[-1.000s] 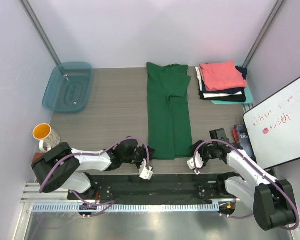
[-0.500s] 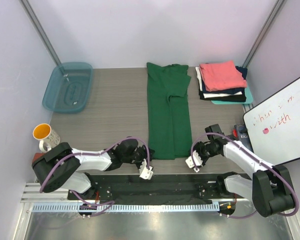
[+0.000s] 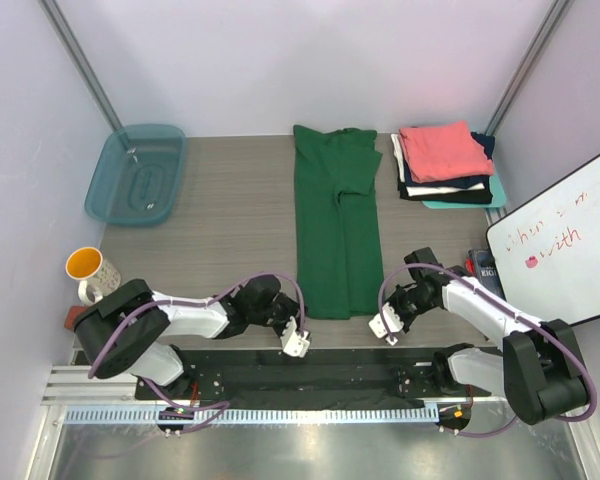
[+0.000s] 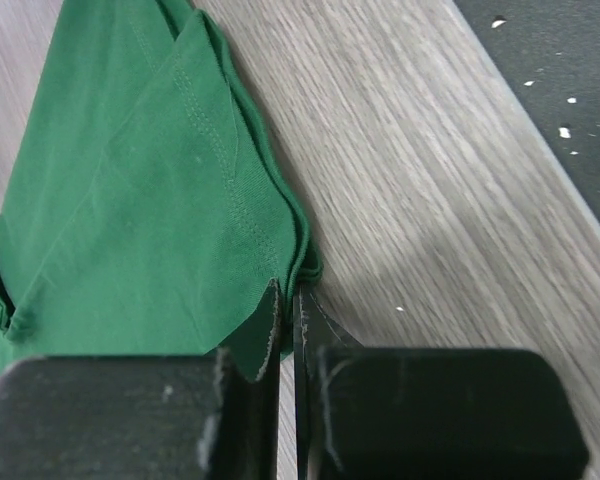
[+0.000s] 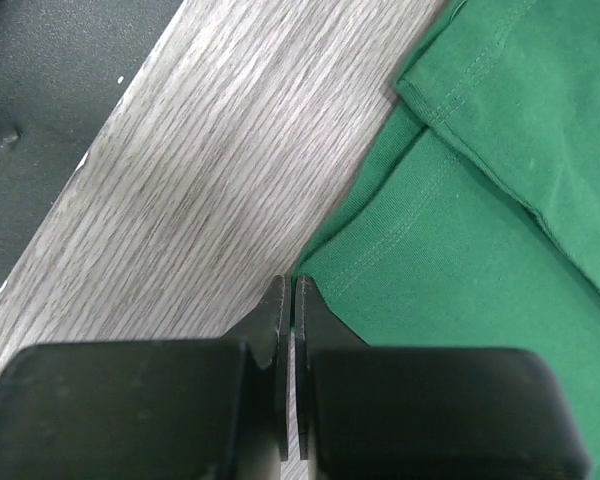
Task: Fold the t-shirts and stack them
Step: Grab the bottom of the folded rectangular tshirt with both arms
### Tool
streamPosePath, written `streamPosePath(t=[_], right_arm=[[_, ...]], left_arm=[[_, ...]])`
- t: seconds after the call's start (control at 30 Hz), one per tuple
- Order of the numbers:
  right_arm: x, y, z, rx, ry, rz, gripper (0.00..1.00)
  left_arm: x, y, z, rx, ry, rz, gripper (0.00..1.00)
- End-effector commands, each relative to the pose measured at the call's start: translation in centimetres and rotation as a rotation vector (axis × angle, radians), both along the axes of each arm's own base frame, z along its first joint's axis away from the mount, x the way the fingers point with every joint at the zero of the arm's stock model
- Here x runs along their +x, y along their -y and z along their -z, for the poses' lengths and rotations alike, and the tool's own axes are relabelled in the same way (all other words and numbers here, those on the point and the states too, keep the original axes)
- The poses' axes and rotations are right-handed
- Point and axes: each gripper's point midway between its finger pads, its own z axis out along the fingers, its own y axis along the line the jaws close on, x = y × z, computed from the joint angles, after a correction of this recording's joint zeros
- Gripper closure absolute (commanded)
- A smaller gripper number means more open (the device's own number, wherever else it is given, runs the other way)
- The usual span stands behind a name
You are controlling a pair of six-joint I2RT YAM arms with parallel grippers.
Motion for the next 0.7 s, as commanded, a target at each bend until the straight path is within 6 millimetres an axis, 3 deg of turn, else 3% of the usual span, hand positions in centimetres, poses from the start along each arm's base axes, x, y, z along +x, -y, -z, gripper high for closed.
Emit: streamPosePath(t=[0.0,0.17,0.23,0.47,0.67], right_arm=[[-0.5,0.6,0.6,-0.057,-0.005,-0.035,0.99],[-0.6,0.1,-2.9,-0.045,-0.091,0.044,0.99],[-1.4,-0.2,-4.1,-0.034,-0.137,0.074,0.99],[-4.8,-0.8,-8.5,-0.005,-0.249,0.1,0.99],[-7.3,-1.5,-11.6,0.041,-0.31,0.114,0.99]], left_arm=[[0.7,1.1,-1.2,-0.034,-0.011,-0.03,1.0],[1.3,0.7,-3.5,-0.051,-0.05,-0.126,1.0],[1.4,0.6,-5.7,-0.085,-0.055,-0.149,1.0],[-1.9,-2.2,-8.6,-0.08,-0.131,-0.14,1.0],[-4.8,-3.9,-9.8,-0.071,-0.184,-0.075,1.0]])
